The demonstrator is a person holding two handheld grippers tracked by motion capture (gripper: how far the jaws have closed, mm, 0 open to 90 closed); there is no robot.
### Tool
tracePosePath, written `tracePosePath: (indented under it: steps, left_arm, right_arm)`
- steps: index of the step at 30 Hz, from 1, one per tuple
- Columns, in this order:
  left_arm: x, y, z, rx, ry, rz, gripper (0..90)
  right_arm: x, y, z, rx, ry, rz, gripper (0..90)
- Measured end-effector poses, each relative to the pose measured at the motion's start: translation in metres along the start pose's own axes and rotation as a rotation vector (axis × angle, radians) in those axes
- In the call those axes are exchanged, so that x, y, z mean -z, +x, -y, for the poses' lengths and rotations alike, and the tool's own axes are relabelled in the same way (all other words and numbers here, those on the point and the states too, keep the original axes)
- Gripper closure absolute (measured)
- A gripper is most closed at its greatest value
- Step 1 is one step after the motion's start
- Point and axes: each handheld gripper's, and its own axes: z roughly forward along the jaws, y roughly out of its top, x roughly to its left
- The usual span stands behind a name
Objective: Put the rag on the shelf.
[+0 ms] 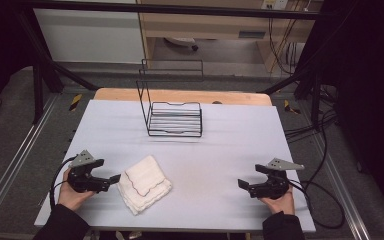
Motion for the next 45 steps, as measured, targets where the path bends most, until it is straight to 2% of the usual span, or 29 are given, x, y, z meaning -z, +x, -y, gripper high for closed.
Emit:
tracePosePath:
  steps: [6,12,17,20,24,28,32,35,36,39,40,45]
  left_arm:
    - [0.0,0.0,0.0,0.011,0.005,-0.009,7.4]
    - [0.001,-0.002,-0.002,0.039,0.018,-0.025,13.9]
    - [-0.001,-0.003,-0.002,0.071,0.022,-0.01,28.2]
    - [-0.006,-0.006,-0.002,0.088,0.052,0.004,37.5]
    - [-0.009,-0.008,-0.002,0.101,0.074,0.011,44.8]
    - [-0.013,-0.012,0.0,0.112,0.111,0.008,53.4]
    - [-0.014,-0.013,0.001,0.121,0.12,0.006,61.7]
    - [-0.016,-0.012,0.002,0.139,0.129,0.002,63.1]
    - [-0.017,-0.012,0.003,0.148,0.141,0.005,65.0]
    - [-0.018,-0.012,0.003,0.152,0.144,0.005,66.2]
    - [-0.018,-0.013,0.003,0.153,0.145,0.006,67.6]
    - [-0.02,-0.015,0.002,0.159,0.156,0.004,70.6]
  right_arm:
    - [0.0,0.0,0.0,0.001,0.014,0.006,0.5]
    - [-0.002,0.002,0.0,-0.006,0.027,0.013,0.8]
    - [-0.006,0.005,-0.001,0.001,0.039,0.011,1.0]
    - [-0.009,0.008,-0.002,0.014,0.056,0.01,1.2]
    - [-0.014,0.016,-0.004,0.011,0.062,-0.01,1.8]
    - [-0.022,0.025,-0.008,0.029,0.074,-0.023,2.5]
    - [-0.029,0.034,-0.011,0.035,0.085,-0.038,4.0]
    - [-0.033,0.04,-0.013,0.043,0.088,-0.044,5.4]
    - [-0.036,0.046,-0.017,0.05,0.082,-0.045,7.0]
    - [-0.041,0.052,-0.021,0.056,0.072,-0.054,8.2]
    - [-0.047,0.059,-0.025,0.059,0.066,-0.064,9.9]
    - [-0.061,0.073,-0.033,0.076,0.086,-0.079,12.8]
